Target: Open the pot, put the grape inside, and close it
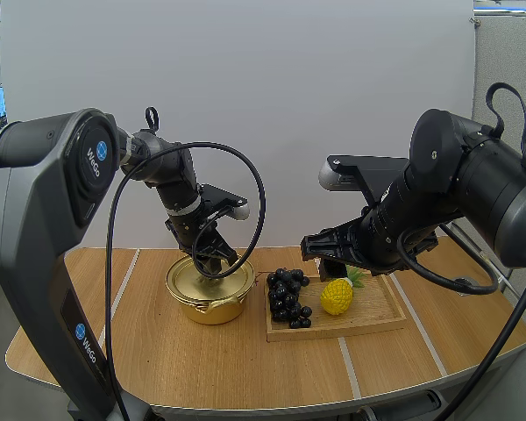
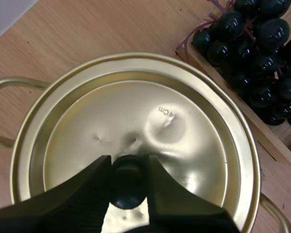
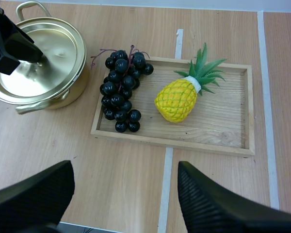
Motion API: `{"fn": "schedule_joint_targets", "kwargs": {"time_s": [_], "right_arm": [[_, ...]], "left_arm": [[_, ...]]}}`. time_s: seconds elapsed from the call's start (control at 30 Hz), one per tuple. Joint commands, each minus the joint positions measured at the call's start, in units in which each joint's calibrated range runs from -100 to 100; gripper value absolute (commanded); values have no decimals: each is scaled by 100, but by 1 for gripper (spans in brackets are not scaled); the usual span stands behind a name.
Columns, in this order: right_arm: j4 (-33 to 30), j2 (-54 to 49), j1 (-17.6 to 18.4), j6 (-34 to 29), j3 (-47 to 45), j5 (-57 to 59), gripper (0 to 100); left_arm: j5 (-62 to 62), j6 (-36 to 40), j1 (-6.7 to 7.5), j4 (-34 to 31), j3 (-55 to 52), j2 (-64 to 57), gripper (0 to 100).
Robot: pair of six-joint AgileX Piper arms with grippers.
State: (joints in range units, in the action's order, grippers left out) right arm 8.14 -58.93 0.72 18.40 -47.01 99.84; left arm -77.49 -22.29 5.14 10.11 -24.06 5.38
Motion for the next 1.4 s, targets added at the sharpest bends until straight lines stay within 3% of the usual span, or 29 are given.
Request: {"fn": "schedule_joint_targets", "kwargs": {"time_s": [0.0, 0.2, 0.5, 0.8, 1.03, 1.23, 1.37], "right_arm": [[59, -5, -18, -16, 51, 16, 100], [59, -5, -18, -16, 51, 16, 100], [59, -5, -18, -16, 51, 16, 100], [137, -5, -18, -16, 51, 16, 100], [445, 70, -18, -16, 51, -644, 100], [605, 682, -18, 64, 51, -920, 100], [1035, 1623, -18, 468, 66, -1224, 100]], "left_arm": [[-406, 202, 10, -128, 370, -420, 0], [-1092, 239, 10, -128, 1273, -1307, 0], [-1074, 551, 10, -298, 3063, -2635, 0], [-711, 1173, 10, -1206, 5190, -3017, 0], [-327, 1461, 10, -1814, 6520, -3017, 0], [141, 1603, 10, -1934, 7046, -3017, 0], [750, 1602, 10, -1943, 7398, -3049, 0]]}}
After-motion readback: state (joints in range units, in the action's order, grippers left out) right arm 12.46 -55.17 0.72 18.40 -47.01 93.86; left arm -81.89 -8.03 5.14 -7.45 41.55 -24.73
